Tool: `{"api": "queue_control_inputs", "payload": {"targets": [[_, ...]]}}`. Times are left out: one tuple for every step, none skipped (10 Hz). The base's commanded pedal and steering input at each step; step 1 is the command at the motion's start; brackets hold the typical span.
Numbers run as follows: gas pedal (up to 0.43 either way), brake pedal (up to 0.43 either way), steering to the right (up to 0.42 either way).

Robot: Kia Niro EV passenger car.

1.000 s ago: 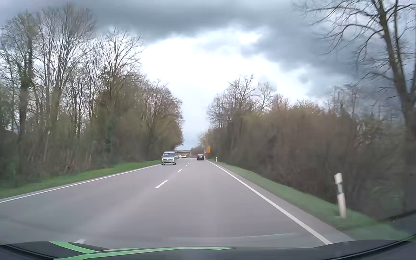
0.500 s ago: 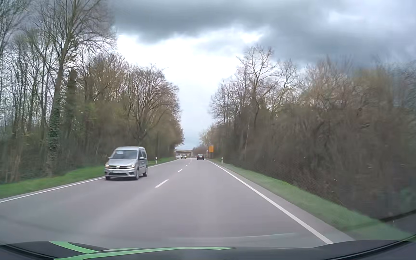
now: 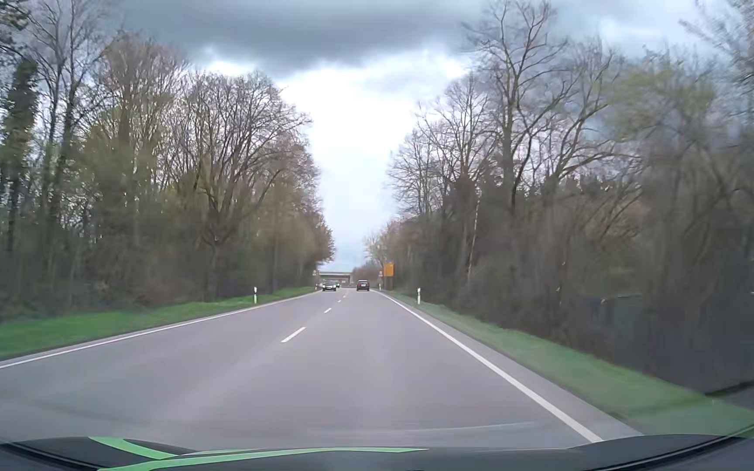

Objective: Follow the waypoints while adhering to traffic rules and regulations

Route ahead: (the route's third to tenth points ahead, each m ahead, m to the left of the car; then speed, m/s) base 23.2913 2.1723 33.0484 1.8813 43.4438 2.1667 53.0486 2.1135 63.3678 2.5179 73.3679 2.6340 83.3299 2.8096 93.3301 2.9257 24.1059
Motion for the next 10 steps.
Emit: {"api": "queue_control_inputs", "payload": {"targets": [[0.177,0.0,-0.003],[0.177,0.0,-0.003],[0.169,0.0,-0.004],[0.169,0.0,-0.003],[0.15,0.0,-0.003],[0.15,0.0,-0.002],[0.15,0.0,-0.002],[0.138,0.0,-0.001],[0.13,0.0,-0.001],[0.118,0.0,-0.001]]}}
